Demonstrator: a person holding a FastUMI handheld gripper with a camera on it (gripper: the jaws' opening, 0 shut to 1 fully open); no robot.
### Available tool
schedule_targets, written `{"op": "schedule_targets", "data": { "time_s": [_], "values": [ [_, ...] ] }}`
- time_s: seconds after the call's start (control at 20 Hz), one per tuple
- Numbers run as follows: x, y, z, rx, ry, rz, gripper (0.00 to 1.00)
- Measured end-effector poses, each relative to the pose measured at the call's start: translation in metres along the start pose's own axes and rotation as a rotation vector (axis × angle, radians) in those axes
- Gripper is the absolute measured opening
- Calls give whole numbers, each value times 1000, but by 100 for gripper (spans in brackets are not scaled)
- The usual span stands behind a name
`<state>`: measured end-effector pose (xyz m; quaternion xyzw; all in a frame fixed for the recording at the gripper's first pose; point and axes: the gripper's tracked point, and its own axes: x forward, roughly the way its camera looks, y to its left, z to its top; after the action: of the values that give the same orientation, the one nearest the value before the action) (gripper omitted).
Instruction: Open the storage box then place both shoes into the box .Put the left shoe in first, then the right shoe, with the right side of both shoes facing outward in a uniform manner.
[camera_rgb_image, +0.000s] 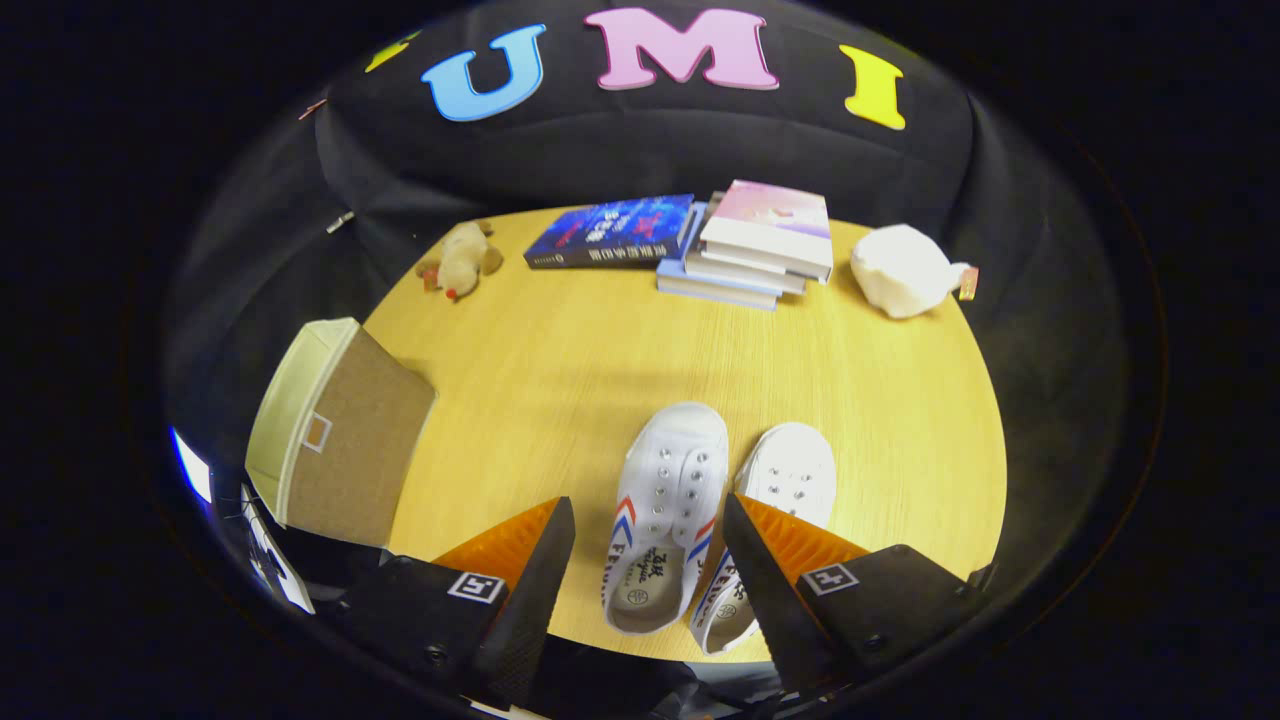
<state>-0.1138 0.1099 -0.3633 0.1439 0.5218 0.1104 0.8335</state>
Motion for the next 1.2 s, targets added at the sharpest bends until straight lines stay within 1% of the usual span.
{"op": "schedule_targets", "data": {
  "time_s": [0.05,0.1,0.15,0.35,0.4,0.45,0.5,0.55,0.7,0.75,0.8,0.85,0.9,0.95,1.05,1.1,1.15,1.2],
  "values": [
    [10,-4,-9,4,32,2,91],
    [17,-7,-16,8,57,4,87],
    [25,-11,-22,9,82,6,86],
    [53,-24,-39,-20,149,5,85],
    [56,-26,-39,-31,155,8,84],
    [61,-25,-37,-33,160,27,79],
    [66,-23,-39,-32,168,42,71],
    [69,-23,-39,-39,174,46,71],
    [75,-29,-41,-79,192,28,65],
    [74,-29,-40,-67,197,33,63],
    [76,-31,-41,-66,199,25,62],
    [78,-42,-42,-84,190,-2,61],
    [80,-43,-44,-84,191,-6,38],
    [82,-43,-44,-89,184,-16,36],
    [81,-45,-45,-103,179,-54,25],
    [82,-44,-45,-97,176,-66,18],
    [83,-43,-43,-83,169,-63,17],
    [80,-41,-43,-54,156,-52,11]
  ]
}}
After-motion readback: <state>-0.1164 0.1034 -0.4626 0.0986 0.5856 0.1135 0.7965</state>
